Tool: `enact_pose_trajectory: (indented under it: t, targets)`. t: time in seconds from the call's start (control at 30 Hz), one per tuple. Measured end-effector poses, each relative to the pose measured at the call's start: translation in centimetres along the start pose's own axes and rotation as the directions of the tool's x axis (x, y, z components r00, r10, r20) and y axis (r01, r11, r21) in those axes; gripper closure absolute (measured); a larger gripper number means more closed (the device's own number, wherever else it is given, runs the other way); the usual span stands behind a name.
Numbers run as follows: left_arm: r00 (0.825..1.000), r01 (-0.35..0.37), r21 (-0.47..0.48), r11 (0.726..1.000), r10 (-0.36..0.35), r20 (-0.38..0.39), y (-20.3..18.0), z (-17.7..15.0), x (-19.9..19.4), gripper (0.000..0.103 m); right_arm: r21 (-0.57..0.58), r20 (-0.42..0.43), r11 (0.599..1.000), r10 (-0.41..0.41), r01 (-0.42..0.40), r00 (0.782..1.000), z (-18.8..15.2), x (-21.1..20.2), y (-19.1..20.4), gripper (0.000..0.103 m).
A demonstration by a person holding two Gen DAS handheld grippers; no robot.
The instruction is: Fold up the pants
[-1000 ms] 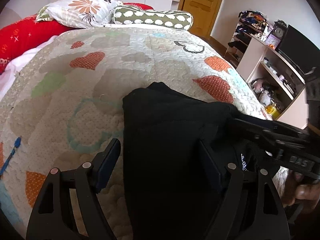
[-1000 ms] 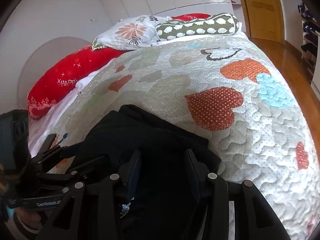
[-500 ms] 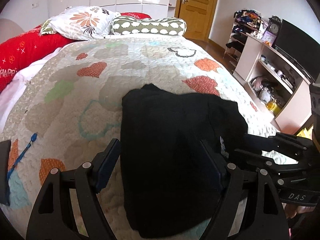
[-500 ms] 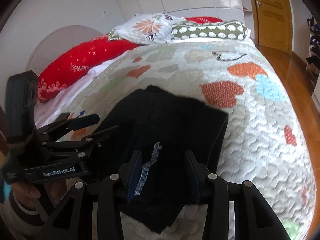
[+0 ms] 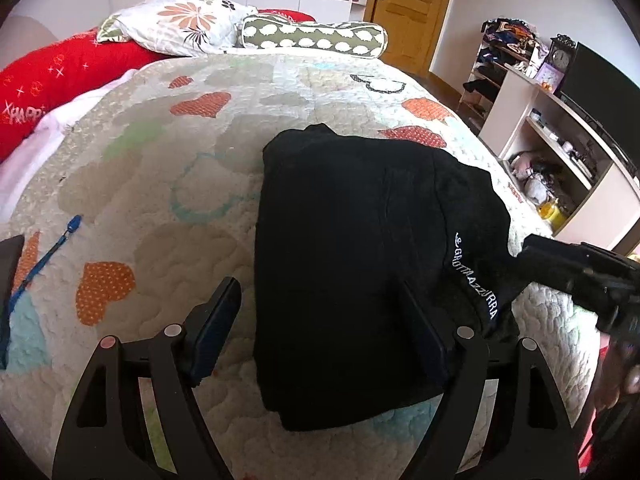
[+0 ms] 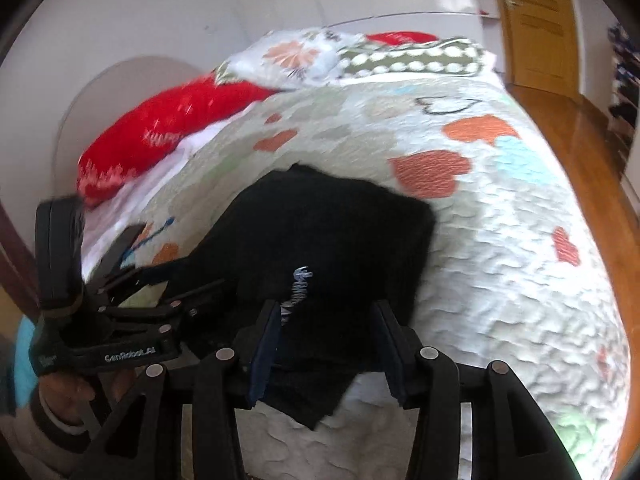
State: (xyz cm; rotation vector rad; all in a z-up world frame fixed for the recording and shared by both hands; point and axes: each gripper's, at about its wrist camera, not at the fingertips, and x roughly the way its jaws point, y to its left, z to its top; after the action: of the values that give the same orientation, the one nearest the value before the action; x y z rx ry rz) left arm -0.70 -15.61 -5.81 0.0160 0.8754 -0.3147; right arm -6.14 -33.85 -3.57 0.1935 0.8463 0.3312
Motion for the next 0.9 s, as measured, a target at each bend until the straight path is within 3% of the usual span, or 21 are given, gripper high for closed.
enact_pose_trajectory:
  t: [0.13, 0.23, 0.37, 0.53, 0.9]
  targets:
    - [1.000, -0.022, -0.008, 1.000, 0.022, 0.007, -0.1, -0.3, 0.1, 0.022, 0.062, 0.021, 0.998, 0.002, -0.003, 1.000, -0.6, 0.1, -1.2, 0.057]
    - [0.999, -0.037, -0.014, 0.999, 0.037, 0.008, -0.2, -0.5, 0.0, 0.022, 0.082, -0.034, 0.997, -0.014, 0.016, 0.999, -1.6, 1.7, -1.4, 0.057]
    - [0.998, -0.067, -0.008, 0.998, 0.067, 0.021, -0.6, -0.7, -0.1, 0.022, 0.124, -0.006, 0.992, 0.005, -0.004, 1.000, -2.1, 1.5, -1.9, 0.056]
    - [0.997, -0.077, -0.028, 0.997, 0.078, 0.030, -0.6, -1.0, -0.2, 0.022, 0.063, 0.031, 0.997, -0.055, 0.053, 0.998, -2.1, -0.4, -0.7, 0.054]
    - [0.994, -0.092, -0.036, 0.995, 0.093, 0.054, -1.3, -1.7, -2.3, 0.022, 0.069, 0.057, 0.995, -0.080, 0.076, 0.995, -2.4, -3.8, 1.1, 0.053]
